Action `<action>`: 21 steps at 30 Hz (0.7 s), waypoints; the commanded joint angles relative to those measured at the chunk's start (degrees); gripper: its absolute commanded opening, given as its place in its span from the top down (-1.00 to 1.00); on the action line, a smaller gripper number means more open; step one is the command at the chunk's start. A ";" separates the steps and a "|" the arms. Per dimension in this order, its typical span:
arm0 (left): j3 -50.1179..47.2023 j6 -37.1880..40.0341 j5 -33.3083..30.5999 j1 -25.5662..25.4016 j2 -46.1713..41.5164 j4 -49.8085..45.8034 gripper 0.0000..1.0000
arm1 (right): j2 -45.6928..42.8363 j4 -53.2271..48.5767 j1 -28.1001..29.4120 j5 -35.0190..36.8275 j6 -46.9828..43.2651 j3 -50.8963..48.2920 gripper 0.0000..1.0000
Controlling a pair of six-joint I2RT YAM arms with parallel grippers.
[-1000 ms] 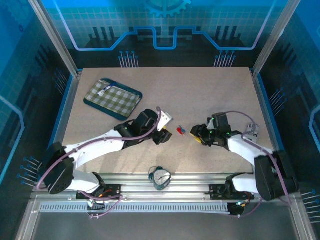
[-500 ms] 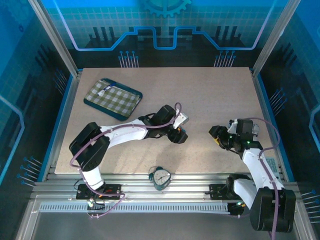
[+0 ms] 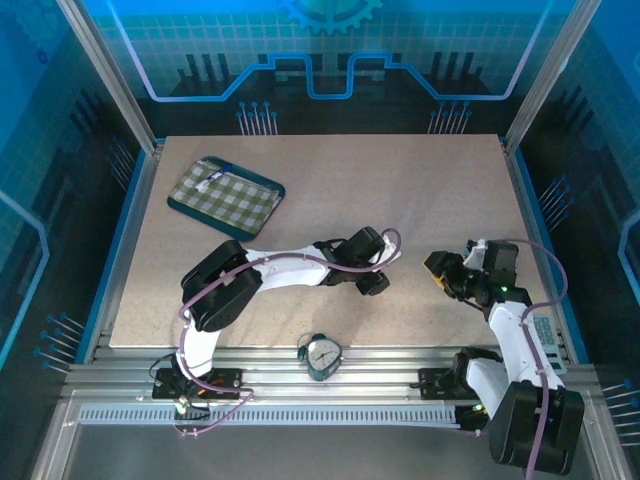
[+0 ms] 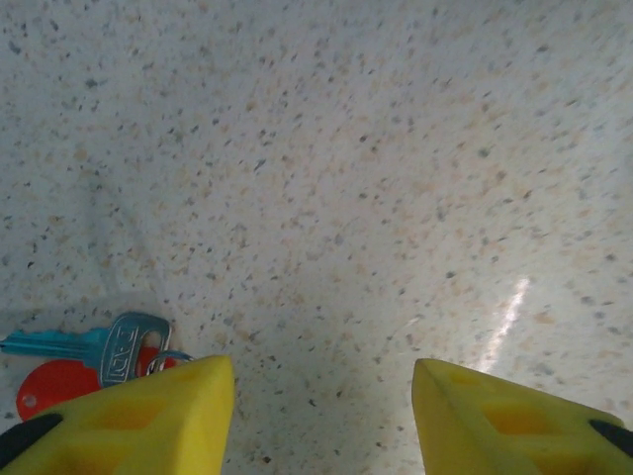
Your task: Remove the keys from the keyring
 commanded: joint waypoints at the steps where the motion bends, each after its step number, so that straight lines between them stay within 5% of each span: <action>1: 2.37 1.32 -4.78 0.11 2.01 -1.58 0.02 | -0.73 -1.47 -1.46 -2.32 -1.29 -0.49 -0.05; 14: 3.18 0.37 -11.16 -0.38 5.39 0.61 0.24 | -1.62 -1.26 -2.06 -3.50 -0.76 0.17 -0.04; 21: 3.10 1.82 -11.15 -0.33 6.28 0.45 0.79 | -2.81 -2.24 -2.80 -3.43 -0.91 0.56 -0.04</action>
